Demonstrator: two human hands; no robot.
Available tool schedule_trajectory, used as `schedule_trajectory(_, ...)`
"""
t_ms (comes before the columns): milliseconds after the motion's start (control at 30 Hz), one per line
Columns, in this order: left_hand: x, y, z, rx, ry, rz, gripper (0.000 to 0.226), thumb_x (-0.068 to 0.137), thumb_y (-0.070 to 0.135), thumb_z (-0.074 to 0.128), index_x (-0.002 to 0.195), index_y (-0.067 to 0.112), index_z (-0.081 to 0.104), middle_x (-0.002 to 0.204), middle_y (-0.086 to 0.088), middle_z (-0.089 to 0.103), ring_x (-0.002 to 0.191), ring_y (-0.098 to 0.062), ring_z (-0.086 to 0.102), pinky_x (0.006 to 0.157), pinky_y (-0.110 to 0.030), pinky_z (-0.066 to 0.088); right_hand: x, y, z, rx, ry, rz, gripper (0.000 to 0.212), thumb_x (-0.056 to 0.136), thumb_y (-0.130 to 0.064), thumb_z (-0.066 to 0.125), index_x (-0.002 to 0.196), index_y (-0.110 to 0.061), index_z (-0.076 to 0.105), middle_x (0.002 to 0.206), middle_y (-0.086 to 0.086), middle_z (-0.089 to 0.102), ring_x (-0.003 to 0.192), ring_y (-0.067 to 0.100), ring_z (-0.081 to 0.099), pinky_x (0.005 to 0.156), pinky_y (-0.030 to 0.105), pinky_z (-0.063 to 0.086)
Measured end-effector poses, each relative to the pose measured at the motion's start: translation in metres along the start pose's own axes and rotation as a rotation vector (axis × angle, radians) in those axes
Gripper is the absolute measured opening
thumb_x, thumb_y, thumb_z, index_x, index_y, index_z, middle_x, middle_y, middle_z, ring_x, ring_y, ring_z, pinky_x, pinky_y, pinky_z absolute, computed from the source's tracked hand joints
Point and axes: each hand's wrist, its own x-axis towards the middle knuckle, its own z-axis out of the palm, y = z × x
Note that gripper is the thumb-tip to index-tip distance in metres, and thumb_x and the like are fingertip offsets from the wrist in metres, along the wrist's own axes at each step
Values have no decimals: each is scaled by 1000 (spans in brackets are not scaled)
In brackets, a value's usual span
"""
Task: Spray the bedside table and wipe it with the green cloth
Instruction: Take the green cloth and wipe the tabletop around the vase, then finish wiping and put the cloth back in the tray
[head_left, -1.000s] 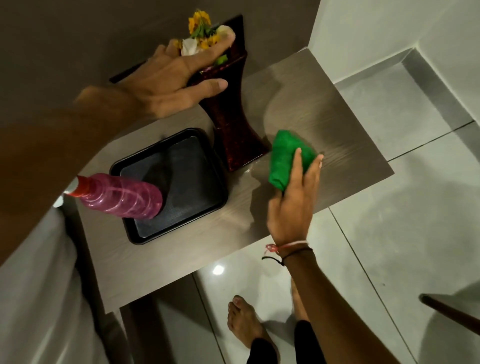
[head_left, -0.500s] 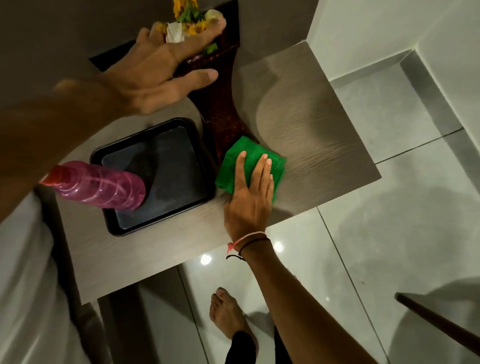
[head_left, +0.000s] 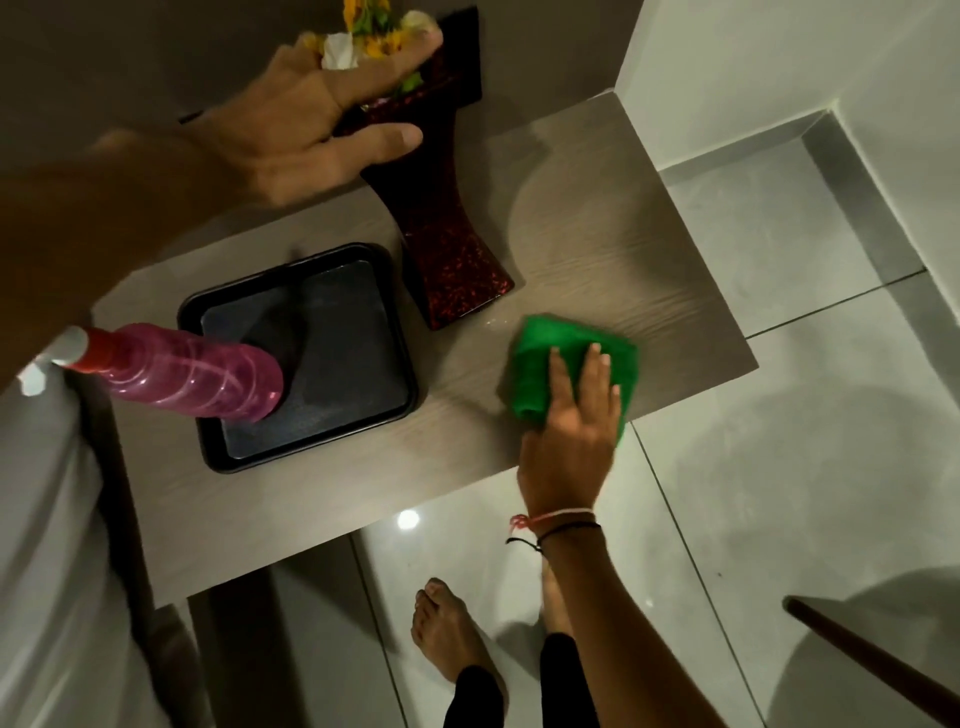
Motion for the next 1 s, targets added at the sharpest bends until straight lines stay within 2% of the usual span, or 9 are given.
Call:
schedule_trajectory(67, -98, 12, 137, -162, -554, -450, 51, 114, -3, 31, 163, 3, 22, 166, -17, 41, 154, -27, 46, 126, -35, 38, 12, -1, 13, -93, -39, -50, 56, 91, -3, 61, 146, -7, 53, 158, 30, 38, 150, 47, 33, 119, 64, 34)
schedule_trajectory(100, -128, 17, 178, -265, -670, -528, 49, 115, 0, 19, 164, 1, 20, 171, -10, 33, 158, -20, 39, 130, -33, 30, 19, -5, 19, -125, -66, -99, 55, 94, -8, 58, 149, -8, 50, 159, 30, 36, 151, 47, 31, 121, 63, 33)
schedule_trajectory(200, -105, 10, 154, -522, -634, -722, 49, 115, -1, 15, 164, -5, 20, 173, -11, 28, 160, -20, 34, 131, -33, 26, 43, -22, 31, -173, -173, -270, 59, 98, -23, 47, 156, -17, 39, 165, 25, 27, 156, 41, 21, 126, 57, 24)
schedule_trajectory(367, -106, 4, 155, -273, -610, -468, 49, 117, 5, 15, 166, 1, 16, 174, -5, 24, 161, -17, 32, 133, -31, 24, 50, -27, 39, -75, -337, -582, 54, 94, -11, 56, 147, -19, 53, 164, 18, 36, 154, 35, 31, 126, 55, 25)
schedule_trajectory(567, -108, 9, 146, -481, -611, -598, 49, 117, 7, 17, 166, 2, 14, 174, -5, 24, 162, -17, 31, 133, -30, 24, 30, -11, -10, 27, -623, -568, 45, 83, -10, 67, 127, -21, 72, 155, 7, 53, 149, 23, 43, 129, 52, 18)
schedule_trajectory(700, -82, 14, 102, -385, -491, -316, 46, 116, 14, 29, 160, 23, 23, 174, -13, 28, 162, -22, 32, 133, -36, 25, 7, 6, -47, 288, -712, -280, 43, 82, 0, 60, 122, -15, 69, 130, 9, 69, 122, 28, 63, 105, 35, 50)
schedule_trajectory(800, 31, 48, -60, -1, -193, 316, 79, 92, 73, 34, 163, 47, 14, 176, -25, 13, 163, -38, 21, 133, -50, 25, 8, 12, -62, 612, -644, 39, 39, 90, 12, 56, 119, -13, 61, 104, 5, 72, 100, 23, 69, 89, 38, 61)
schedule_trajectory(867, 58, 23, -124, 105, 183, 436, 88, 90, 85, 19, 168, 45, 8, 175, -31, 4, 159, -49, 22, 128, -58, 31, 14, 0, -61, 786, -612, 220, 42, 88, 16, 55, 111, -18, 64, 94, -2, 74, 97, 26, 69, 80, 36, 61)
schedule_trajectory(1000, 68, -10, -167, 222, 183, 568, 96, 84, 89, 21, 168, 43, 13, 175, -35, -3, 164, -50, 11, 126, -63, 32, 29, -29, -54, 1012, -667, 482, 40, 87, 14, 58, 119, -7, 67, 107, 11, 76, 107, 41, 71, 83, 45, 62)
